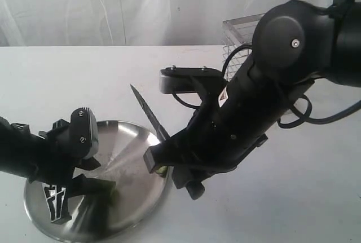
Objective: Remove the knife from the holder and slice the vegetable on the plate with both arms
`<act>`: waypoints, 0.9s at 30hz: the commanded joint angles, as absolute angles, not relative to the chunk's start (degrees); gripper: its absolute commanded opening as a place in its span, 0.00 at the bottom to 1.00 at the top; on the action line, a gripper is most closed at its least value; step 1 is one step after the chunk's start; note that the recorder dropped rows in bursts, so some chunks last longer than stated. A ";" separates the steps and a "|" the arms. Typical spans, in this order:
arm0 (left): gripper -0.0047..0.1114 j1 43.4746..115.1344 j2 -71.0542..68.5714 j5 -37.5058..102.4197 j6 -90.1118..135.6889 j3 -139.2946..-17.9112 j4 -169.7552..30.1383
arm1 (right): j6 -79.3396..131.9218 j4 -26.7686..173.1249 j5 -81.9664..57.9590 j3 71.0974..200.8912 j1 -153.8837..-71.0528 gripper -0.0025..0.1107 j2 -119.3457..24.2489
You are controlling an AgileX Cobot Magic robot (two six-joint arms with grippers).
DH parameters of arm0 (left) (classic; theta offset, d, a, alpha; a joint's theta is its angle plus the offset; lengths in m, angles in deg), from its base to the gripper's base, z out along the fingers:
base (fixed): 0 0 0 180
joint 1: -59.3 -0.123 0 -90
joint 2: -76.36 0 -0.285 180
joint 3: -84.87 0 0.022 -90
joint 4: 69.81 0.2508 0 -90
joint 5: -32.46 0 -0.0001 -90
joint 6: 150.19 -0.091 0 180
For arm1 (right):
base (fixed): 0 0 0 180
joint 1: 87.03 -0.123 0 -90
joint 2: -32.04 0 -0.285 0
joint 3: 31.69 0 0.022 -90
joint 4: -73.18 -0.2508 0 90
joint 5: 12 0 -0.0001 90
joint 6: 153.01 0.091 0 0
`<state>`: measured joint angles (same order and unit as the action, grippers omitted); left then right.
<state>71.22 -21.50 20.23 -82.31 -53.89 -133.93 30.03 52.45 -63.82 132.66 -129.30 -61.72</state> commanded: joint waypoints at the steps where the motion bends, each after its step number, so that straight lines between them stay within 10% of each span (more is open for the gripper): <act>1: 0.48 71.48 -21.79 22.24 -86.97 -54.01 -143.57 | 30.55 52.03 -61.96 132.86 -128.72 0.02 -61.18; 19: 0.45 71.38 -13.91 39.03 -69.15 -63.20 -154.04 | 52.27 52.04 -50.20 130.28 -136.68 0.02 -61.89; 27: 0.04 71.38 -12.76 33.12 -64.76 -61.34 -169.39 | 61.20 52.74 -47.94 133.87 -145.66 0.02 -71.19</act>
<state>71.22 -13.31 35.64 -66.68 -62.42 -162.10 58.45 52.34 -48.81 132.50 -142.84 -68.38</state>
